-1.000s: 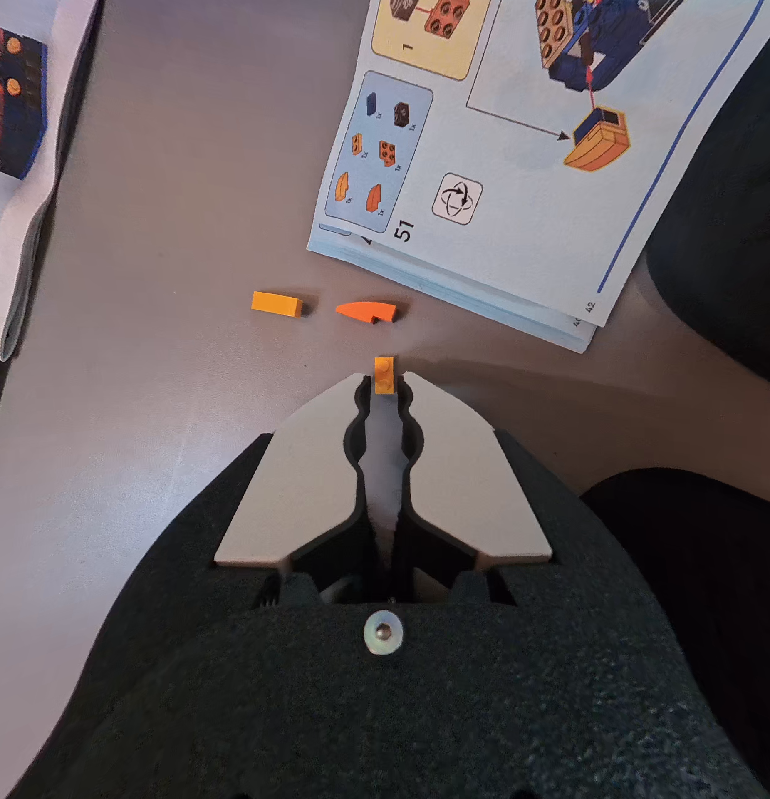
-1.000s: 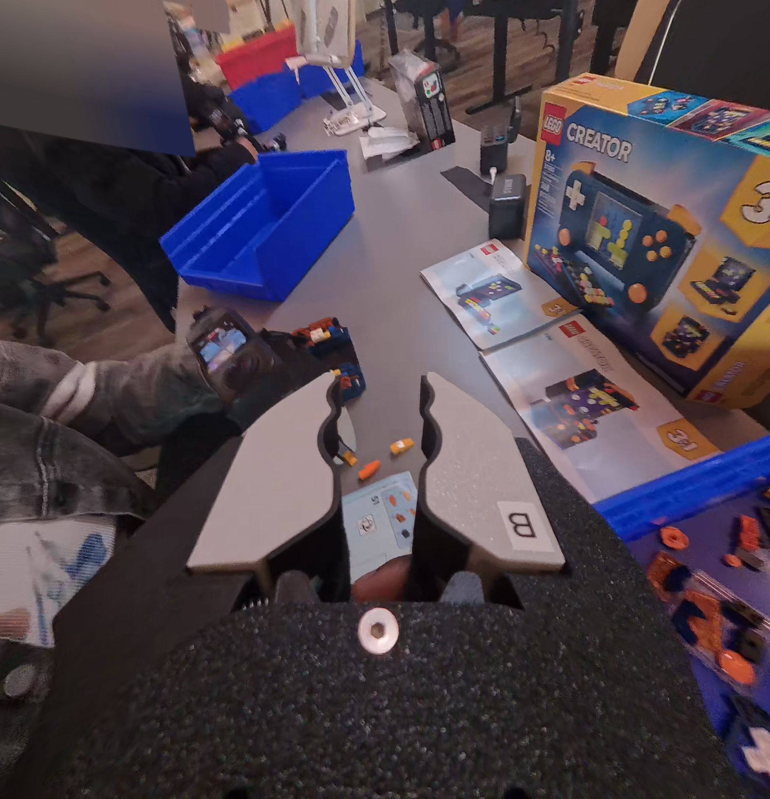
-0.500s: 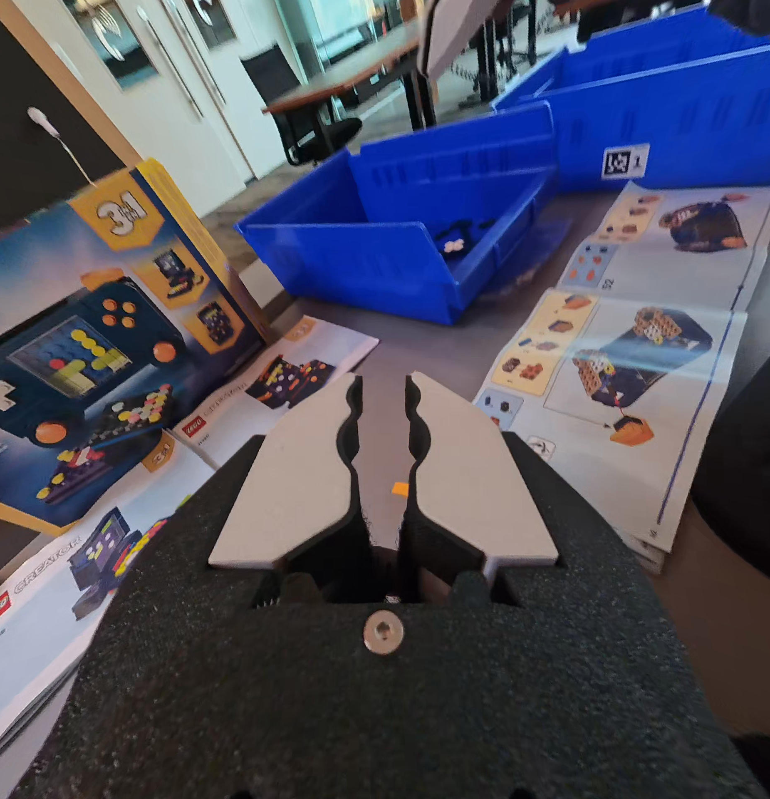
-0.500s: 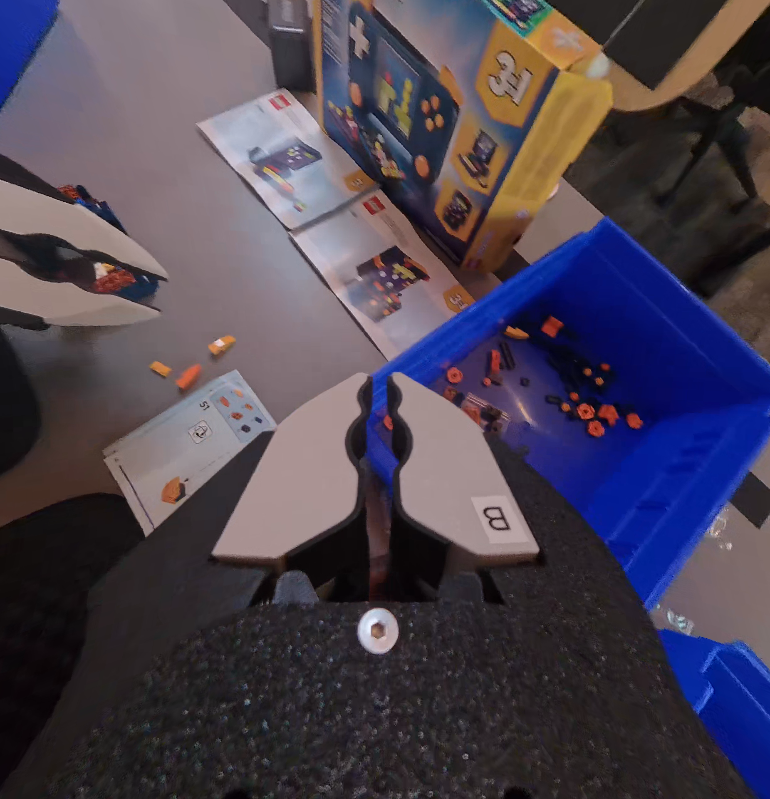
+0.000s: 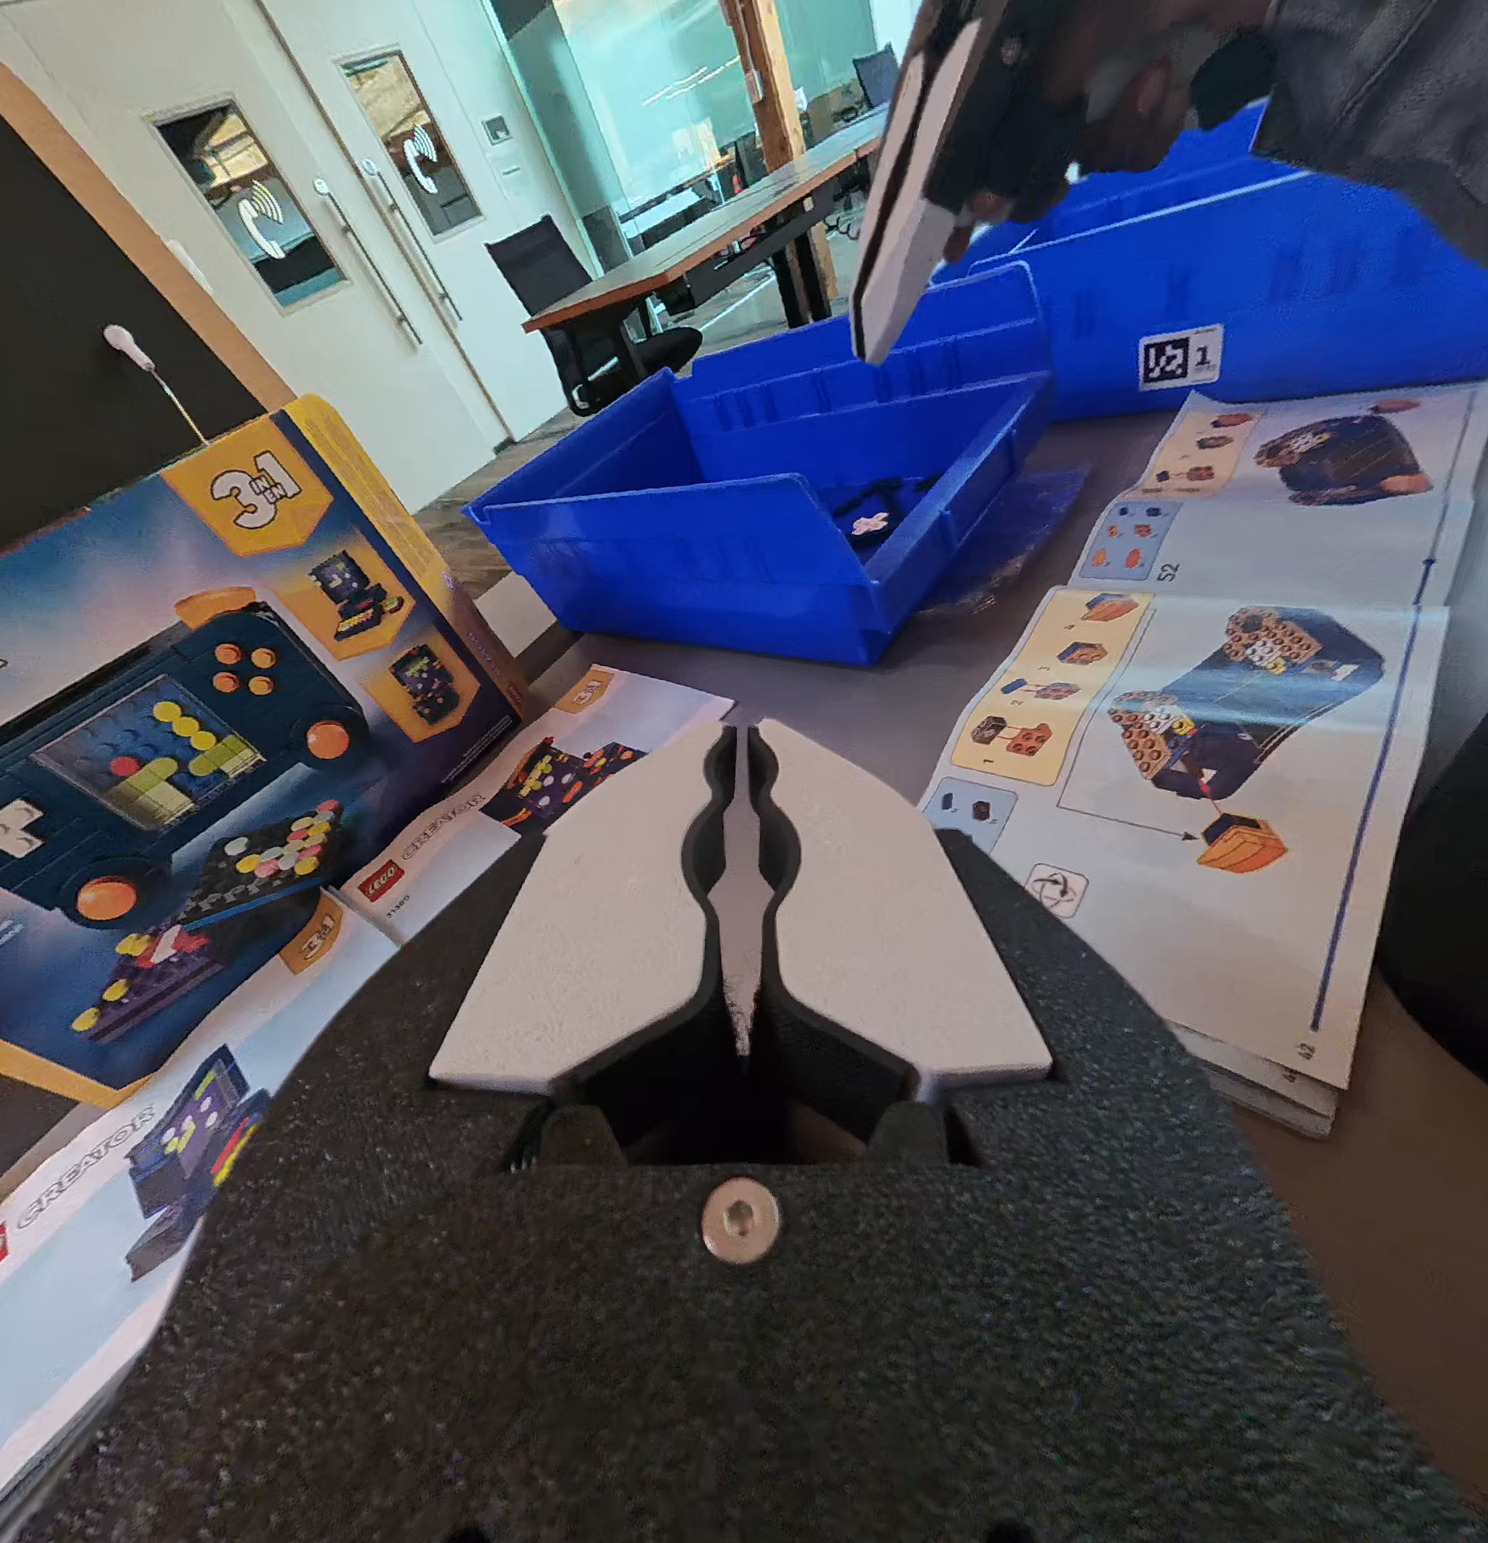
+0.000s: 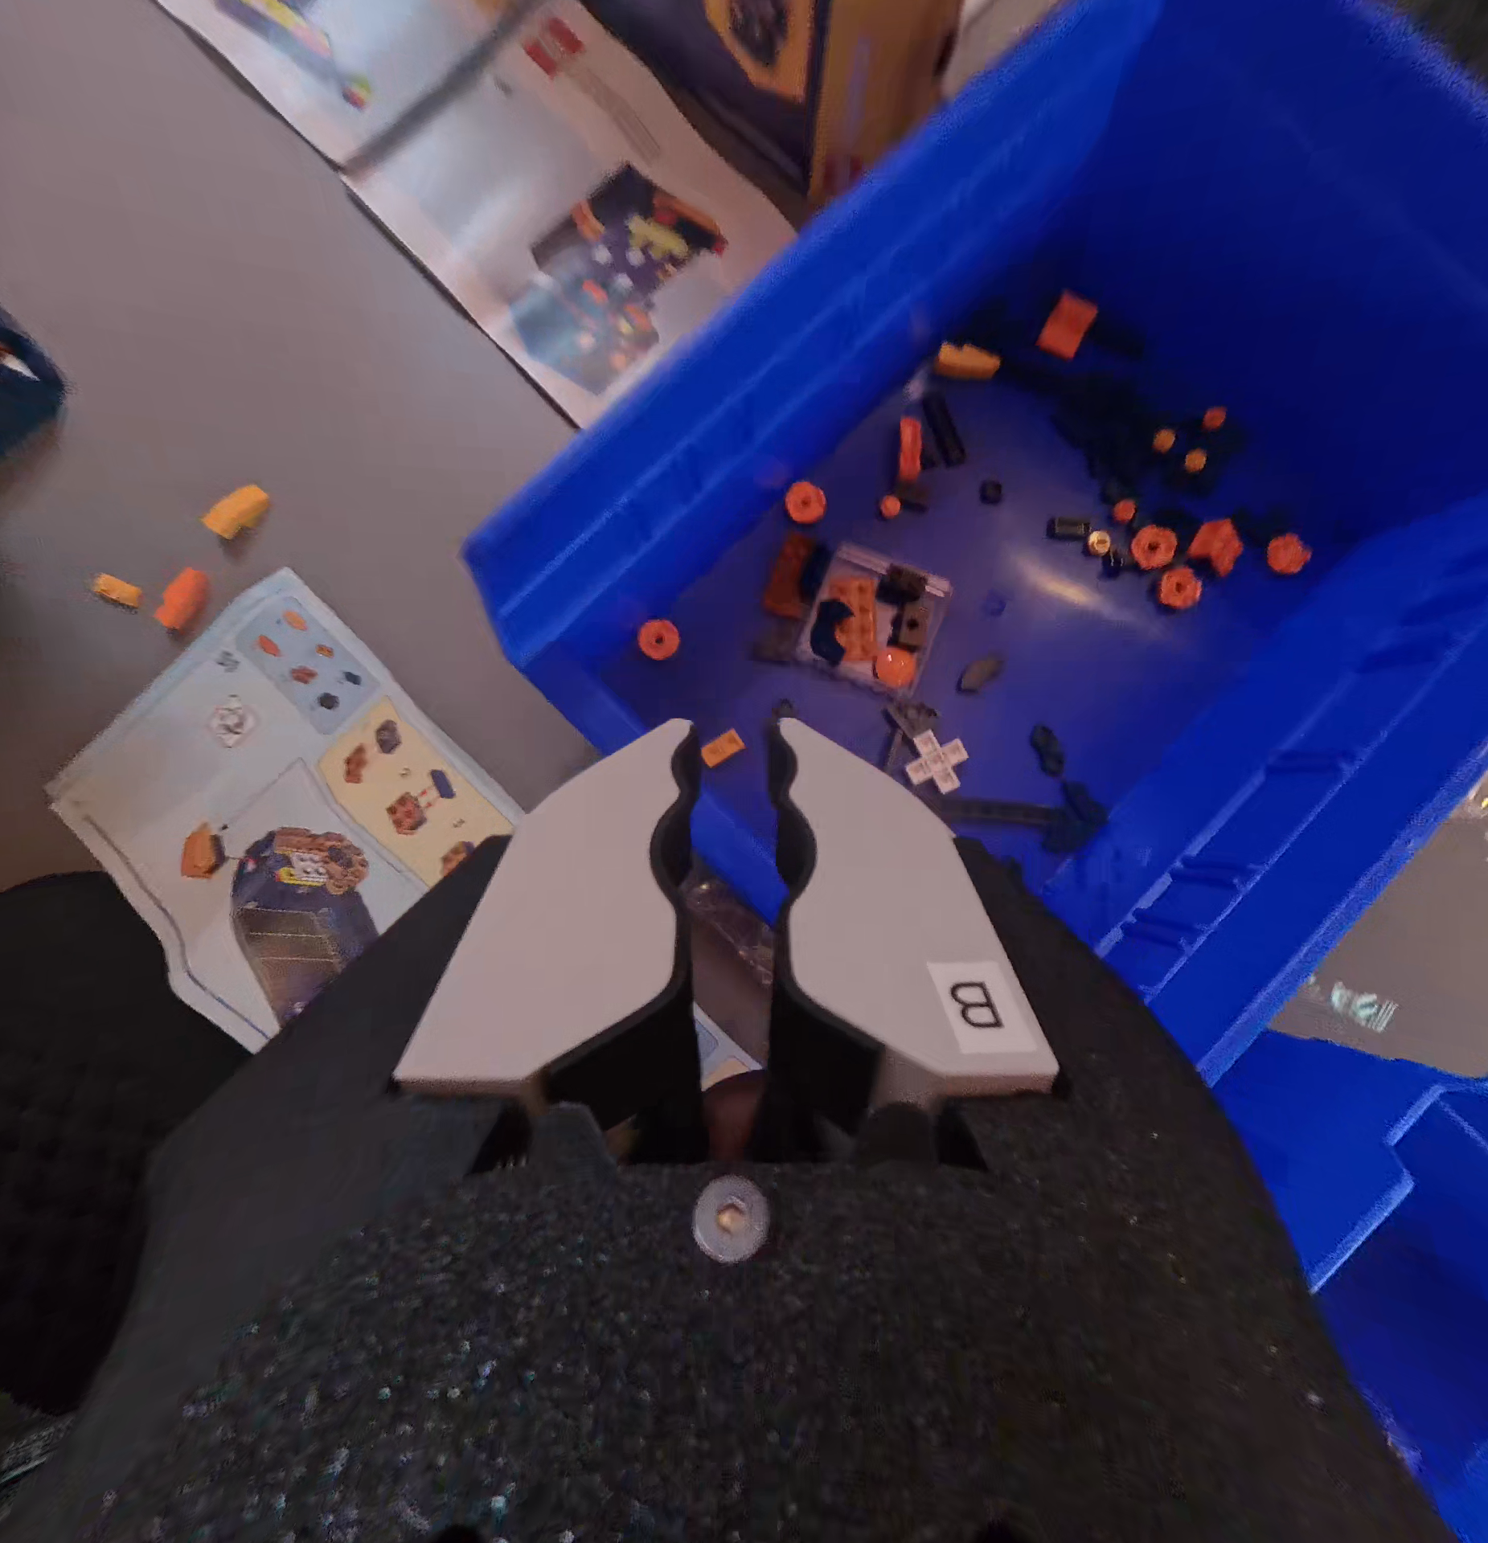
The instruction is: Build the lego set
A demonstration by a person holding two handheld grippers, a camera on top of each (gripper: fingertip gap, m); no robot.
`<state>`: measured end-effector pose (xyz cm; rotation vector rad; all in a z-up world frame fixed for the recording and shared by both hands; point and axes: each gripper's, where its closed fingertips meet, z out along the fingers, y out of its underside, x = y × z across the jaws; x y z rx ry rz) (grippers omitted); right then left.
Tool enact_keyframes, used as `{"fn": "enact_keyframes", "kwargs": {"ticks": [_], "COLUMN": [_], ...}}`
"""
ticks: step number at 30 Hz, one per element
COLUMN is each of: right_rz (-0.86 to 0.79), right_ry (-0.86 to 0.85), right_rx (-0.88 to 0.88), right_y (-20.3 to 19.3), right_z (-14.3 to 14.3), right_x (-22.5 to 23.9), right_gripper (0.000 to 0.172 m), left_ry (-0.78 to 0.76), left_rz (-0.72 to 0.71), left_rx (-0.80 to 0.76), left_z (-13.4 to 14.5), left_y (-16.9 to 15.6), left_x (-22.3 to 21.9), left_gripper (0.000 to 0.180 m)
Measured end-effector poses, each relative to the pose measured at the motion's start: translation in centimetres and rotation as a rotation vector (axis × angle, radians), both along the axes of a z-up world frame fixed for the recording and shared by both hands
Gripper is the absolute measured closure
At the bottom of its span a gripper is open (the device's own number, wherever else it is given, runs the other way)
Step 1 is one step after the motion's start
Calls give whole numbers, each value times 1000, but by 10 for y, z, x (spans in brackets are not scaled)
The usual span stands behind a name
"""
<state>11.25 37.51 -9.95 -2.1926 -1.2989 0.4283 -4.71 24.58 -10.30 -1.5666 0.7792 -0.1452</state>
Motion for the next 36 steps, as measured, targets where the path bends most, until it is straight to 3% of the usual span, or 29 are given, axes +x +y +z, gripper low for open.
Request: {"fn": "enact_keyframes", "kwargs": {"ticks": [4, 11, 15, 16, 17, 22, 24, 27, 29, 30, 36], "right_rz": [-69, -157, -168, -166, -151, -103, -144, -145, -154, -158, -144], "right_ry": [-44, -8, 18, 25, 31, 27, 47, 79, 78, 85, 182], "right_rx": [-49, -46, -14, -2, 5, 49, 96, 119, 139, 151, 178], "right_y": [16, 33, 37, 37, 36, 29, 36, 36, 38, 38, 37], "right_z": [-23, -24, -16, -14, -11, -1, 7, 14, 17, 20, 35], "right_x": [12, 30, 36, 37, 38, 42, 46, 49, 54, 57, 55], "right_gripper": [143, 137, 142, 150, 172, 172, 153, 145, 154, 169, 172], "left_ry": [60, 123, 147, 148, 149, 156, 163, 177, 185, 189, 208], "left_rz": [8, 12, 5, 3, 5, 12, 14, 16, 17, 15, 6], "left_rx": [30, 69, 78, 80, 82, 100, 105, 110, 120, 124, 133], "left_z": [-3, -5, -7, -7, -7, -5, -6, -7, -7, -7, -8], "left_y": [1, 1, 0, 0, 0, 1, 1, 2, 2, 2, 1], "left_x": [1, 2, 4, 4, 4, 3, 3, 2, 2, 3, 5], "left_gripper": [177, 176, 176, 176, 175, 175, 175, 175, 175, 175, 175]}}
